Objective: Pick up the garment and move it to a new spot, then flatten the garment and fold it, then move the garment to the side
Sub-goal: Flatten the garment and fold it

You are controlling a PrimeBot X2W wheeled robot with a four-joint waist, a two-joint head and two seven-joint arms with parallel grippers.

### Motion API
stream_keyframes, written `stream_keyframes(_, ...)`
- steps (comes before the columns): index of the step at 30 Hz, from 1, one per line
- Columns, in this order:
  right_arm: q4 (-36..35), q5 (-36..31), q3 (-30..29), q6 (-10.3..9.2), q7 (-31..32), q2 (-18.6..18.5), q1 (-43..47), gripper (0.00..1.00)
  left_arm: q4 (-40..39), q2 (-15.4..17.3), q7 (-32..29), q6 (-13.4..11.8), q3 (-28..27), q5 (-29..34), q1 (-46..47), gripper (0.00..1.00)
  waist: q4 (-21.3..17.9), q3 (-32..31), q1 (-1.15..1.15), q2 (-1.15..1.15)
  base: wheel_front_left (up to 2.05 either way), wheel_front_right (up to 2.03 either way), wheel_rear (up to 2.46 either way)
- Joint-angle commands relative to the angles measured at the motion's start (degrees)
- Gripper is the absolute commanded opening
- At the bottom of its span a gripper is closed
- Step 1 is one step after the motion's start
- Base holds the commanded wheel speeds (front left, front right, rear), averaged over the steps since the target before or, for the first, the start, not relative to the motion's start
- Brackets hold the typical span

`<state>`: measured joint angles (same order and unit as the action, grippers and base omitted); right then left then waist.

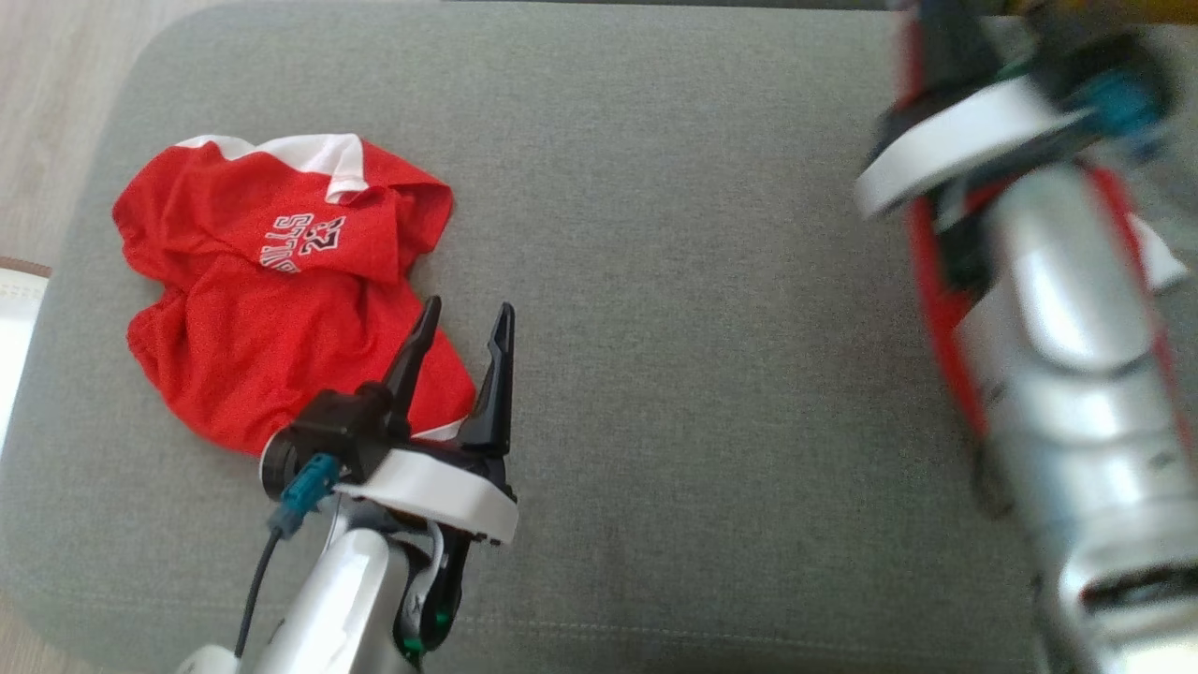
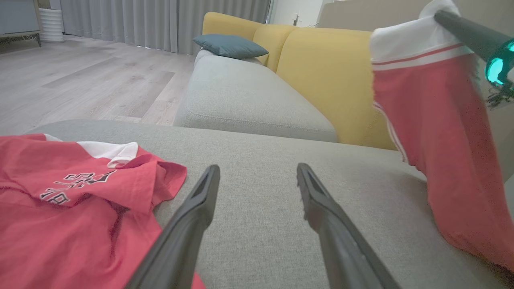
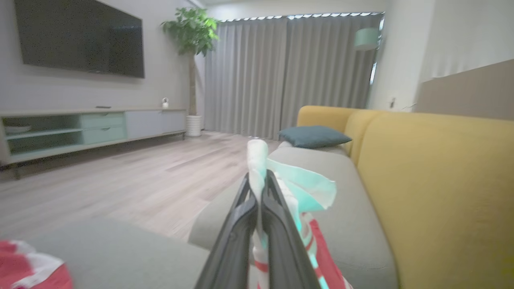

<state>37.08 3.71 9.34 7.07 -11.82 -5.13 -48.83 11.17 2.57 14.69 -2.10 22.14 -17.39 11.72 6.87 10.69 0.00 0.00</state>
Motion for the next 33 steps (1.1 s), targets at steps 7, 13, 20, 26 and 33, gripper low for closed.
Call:
stream_keyframes(7,-4.68,5.86,19.94,0.42,5.53,2.22,11.65,1.0,-1.43,0.31,0.3,-0.39,-0.95,-0.34,0.69,1.0,1.12,-1.09,0.0,0.0,0.0,0.0,0.0)
stream_keyframes(13,-6.5,8.65,26.88,0.42,7.75,2.23,16.8,1.0,-1.18,0.31,0.3,-0.63,-1.28,-0.38,0.59,1.0,0.85,-2.07,0.0,0.0,0.0,0.0,0.0)
stream_keyframes(20,-8.3,6.0,15.66,0.42,5.94,2.24,19.5,1.0,-1.49,0.31,0.3,-0.85,-2.11,-0.18,-0.55,1.0,-2.16,-4.29,0.0,0.0,0.0,0.0,0.0)
stream_keyframes(26,-10.81,0.22,-1.19,0.42,3.9,2.24,24.72,1.0,-2.23,0.31,0.3,-1.01,-2.11,-0.31,-1.07,1.0,-4.6,-5.81,0.0,0.0,0.0,0.0,0.0)
stream_keyframes(33,-17.41,3.45,-11.55,0.42,0.8,2.24,32.99,1.0,-3.33,0.31,0.3,-1.13,-2.86,-0.76,-2.1,1.0,-7.66,-6.49,0.0,0.0,0.0,0.0,0.0)
